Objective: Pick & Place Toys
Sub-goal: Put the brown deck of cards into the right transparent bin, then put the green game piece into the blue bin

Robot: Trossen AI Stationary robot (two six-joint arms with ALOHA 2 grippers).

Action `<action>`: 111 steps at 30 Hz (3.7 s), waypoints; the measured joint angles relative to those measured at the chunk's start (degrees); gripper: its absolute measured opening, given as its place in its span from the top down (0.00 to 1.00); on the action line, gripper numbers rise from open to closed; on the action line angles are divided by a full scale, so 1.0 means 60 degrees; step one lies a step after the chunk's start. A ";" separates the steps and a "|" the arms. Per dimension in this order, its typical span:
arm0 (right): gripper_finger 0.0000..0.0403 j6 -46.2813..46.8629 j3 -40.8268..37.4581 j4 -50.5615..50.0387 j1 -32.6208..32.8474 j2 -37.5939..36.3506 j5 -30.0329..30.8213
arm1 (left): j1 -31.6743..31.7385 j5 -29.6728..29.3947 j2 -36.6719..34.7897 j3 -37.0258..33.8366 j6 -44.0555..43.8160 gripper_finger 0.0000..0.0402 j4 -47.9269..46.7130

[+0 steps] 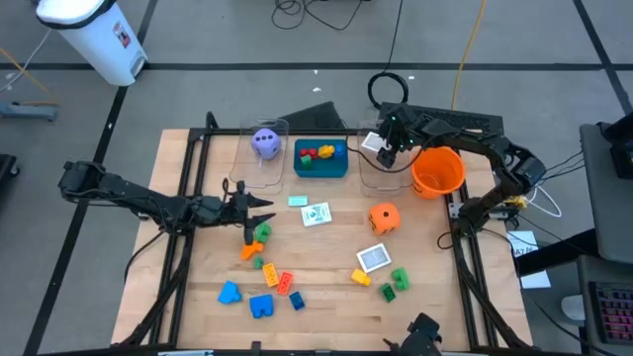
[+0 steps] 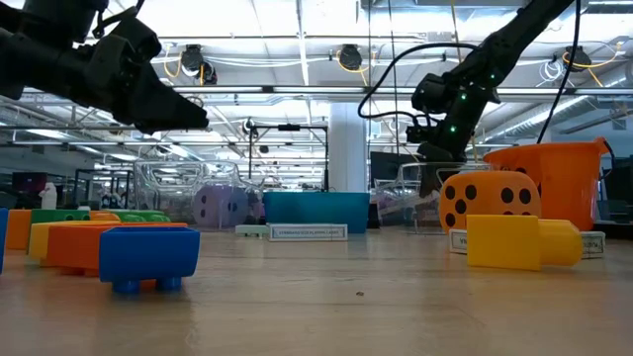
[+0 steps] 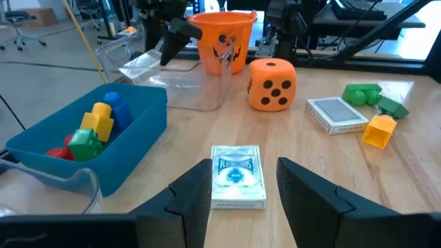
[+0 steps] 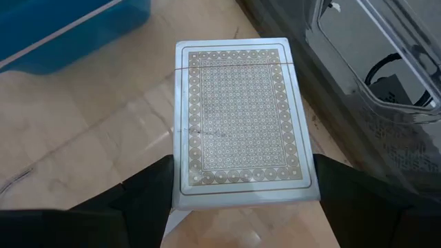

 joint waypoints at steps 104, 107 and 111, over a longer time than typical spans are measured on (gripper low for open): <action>0.19 0.2560 -0.1341 0.6922 0.9366 -0.0563 0.1819 | 0.2644 0.5550 0.0000 -0.0004 0.1348 0.58 0.1509; 0.19 0.2495 -0.1351 0.7275 1.0130 -0.0146 0.2504 | 0.1579 0.5457 0.0000 -0.0004 0.0873 0.58 0.1450; 0.19 0.2389 -0.1351 0.7536 1.0669 0.0511 0.2798 | -0.0010 0.3592 0.0000 -0.0004 0.0366 0.58 0.1016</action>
